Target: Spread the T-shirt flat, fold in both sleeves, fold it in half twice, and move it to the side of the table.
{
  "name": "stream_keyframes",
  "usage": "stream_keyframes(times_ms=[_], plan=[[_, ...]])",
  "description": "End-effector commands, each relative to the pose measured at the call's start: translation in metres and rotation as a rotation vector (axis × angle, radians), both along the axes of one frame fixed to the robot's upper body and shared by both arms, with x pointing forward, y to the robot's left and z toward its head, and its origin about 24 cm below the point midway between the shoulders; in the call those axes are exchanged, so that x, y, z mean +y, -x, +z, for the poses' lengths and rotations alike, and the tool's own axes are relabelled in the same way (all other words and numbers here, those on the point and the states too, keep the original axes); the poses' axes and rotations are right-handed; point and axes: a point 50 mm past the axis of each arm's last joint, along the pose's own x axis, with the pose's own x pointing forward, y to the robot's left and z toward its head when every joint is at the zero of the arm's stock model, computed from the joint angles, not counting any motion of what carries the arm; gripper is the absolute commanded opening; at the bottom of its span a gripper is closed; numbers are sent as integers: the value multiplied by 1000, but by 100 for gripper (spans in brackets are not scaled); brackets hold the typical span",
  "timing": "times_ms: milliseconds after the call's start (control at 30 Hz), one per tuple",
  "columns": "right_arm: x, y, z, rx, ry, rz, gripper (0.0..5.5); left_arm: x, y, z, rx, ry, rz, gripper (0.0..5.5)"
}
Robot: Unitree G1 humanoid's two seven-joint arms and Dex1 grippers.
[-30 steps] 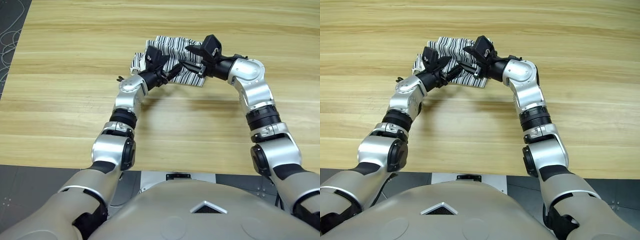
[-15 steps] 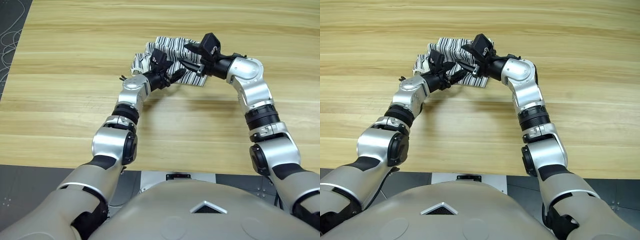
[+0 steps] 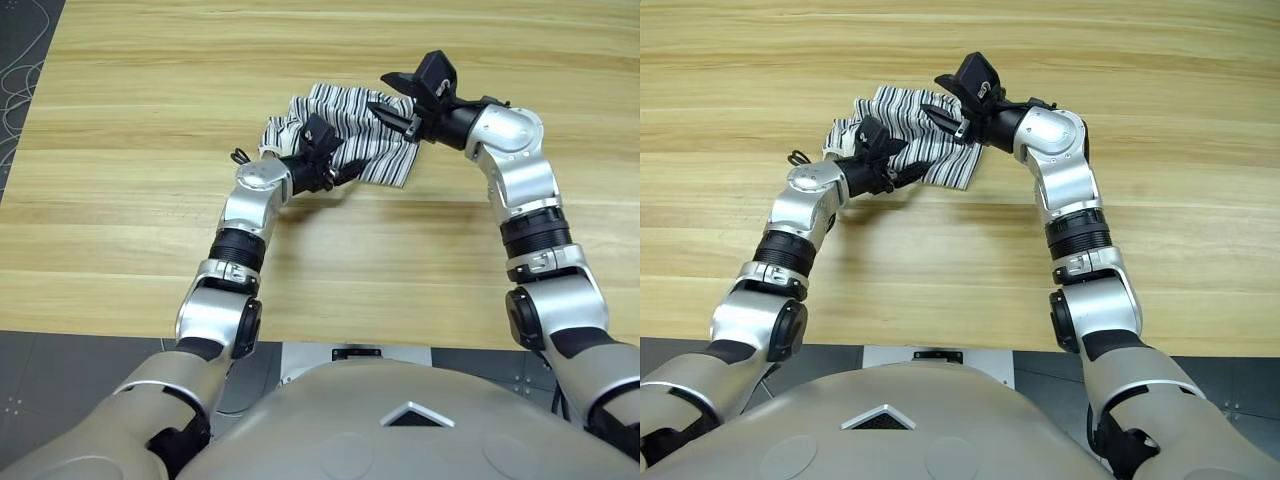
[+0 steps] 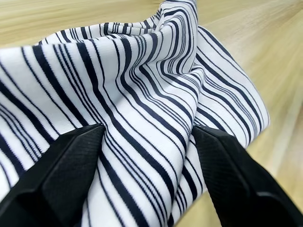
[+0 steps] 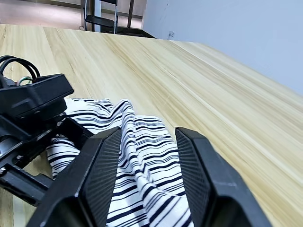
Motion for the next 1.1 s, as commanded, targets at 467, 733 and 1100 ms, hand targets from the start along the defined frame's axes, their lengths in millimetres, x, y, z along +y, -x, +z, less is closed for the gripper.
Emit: stream_keyframes(times_ms=[467,733,1100], plan=[[31,35,-42,118,20,110,209,5,61,-16,208,-66,-29,347],[32,33,-60,82,112,65,209,3,70,-14,205,-55,-42,347],[6,-8,-72,105,212,-196,209,3,78,-18,225,-45,-46,347]])
